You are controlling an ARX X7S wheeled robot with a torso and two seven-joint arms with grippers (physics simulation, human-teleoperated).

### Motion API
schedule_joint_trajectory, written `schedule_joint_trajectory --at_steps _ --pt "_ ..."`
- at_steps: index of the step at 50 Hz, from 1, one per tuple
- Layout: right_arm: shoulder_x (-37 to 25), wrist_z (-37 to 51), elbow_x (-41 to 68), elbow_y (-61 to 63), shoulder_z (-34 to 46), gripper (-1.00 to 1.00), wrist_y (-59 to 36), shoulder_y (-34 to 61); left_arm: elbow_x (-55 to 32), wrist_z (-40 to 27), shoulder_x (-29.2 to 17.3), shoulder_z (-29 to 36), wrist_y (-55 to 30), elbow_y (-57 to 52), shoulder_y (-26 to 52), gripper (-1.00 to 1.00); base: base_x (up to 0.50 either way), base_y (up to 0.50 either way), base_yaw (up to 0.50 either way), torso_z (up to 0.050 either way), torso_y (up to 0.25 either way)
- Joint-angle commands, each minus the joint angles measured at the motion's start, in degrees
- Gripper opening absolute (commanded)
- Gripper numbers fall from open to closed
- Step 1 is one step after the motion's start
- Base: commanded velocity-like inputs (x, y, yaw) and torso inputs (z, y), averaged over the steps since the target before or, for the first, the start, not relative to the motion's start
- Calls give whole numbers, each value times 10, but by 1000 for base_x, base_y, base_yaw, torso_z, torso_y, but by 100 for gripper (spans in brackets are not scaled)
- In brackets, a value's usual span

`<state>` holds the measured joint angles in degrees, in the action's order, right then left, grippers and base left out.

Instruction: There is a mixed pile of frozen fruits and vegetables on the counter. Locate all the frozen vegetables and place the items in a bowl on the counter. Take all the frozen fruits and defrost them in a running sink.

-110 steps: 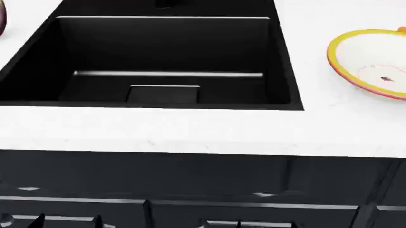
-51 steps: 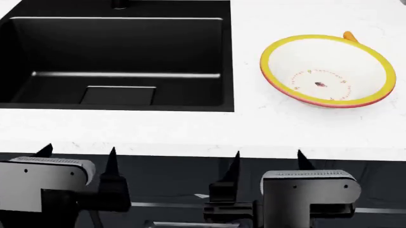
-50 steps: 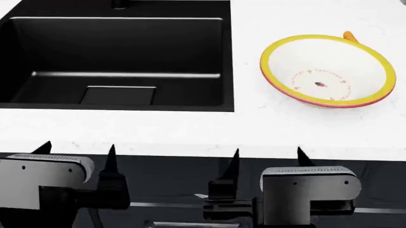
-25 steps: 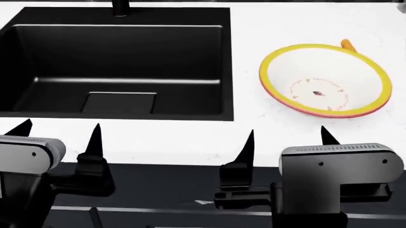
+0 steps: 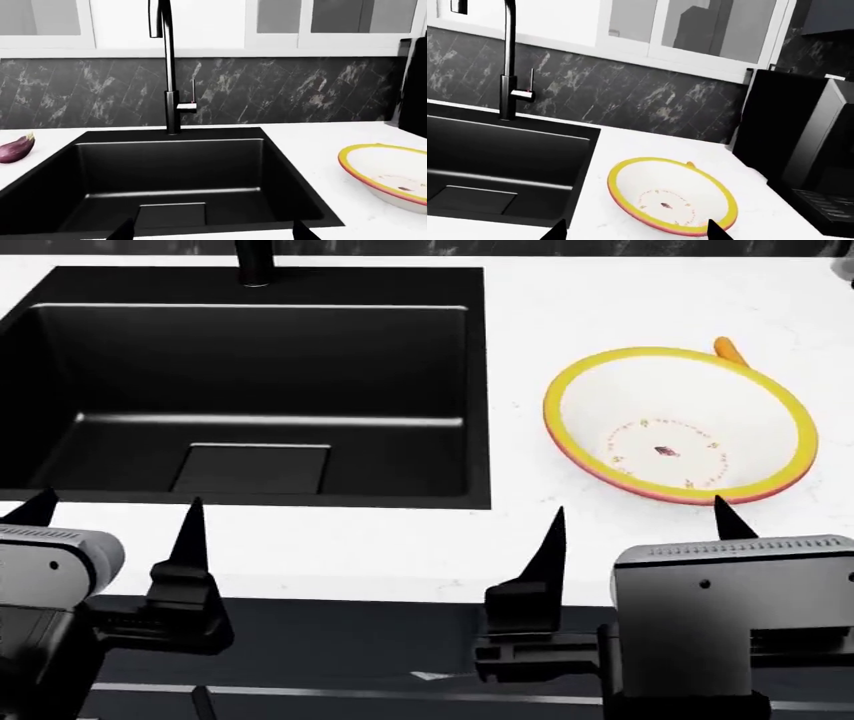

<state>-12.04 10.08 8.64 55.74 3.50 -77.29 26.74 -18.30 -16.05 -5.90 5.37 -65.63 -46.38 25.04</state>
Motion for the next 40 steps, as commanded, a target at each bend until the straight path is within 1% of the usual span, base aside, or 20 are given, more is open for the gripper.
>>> schedule_joint_trajectory --at_steps 1,4,15,40 --pt "2 -19 0 12 -17 100 -10 -2 -18 9 13 -34 -1 -5 -6 100 0 0 0 0 0" --pt "-7 -16 -1 15 -15 100 -14 -1 -26 6 18 -43 -10 -7 -3 100 115 -174 0 0 0" --pt "-9 -13 1 11 -25 100 -10 -6 -42 -3 11 -48 -26 -22 0 100 217 -289 0 0 0" --pt "-22 -2 5 7 -5 100 -7 -7 -55 -18 -2 -40 -11 -12 -3 100 249 -288 0 0 0"
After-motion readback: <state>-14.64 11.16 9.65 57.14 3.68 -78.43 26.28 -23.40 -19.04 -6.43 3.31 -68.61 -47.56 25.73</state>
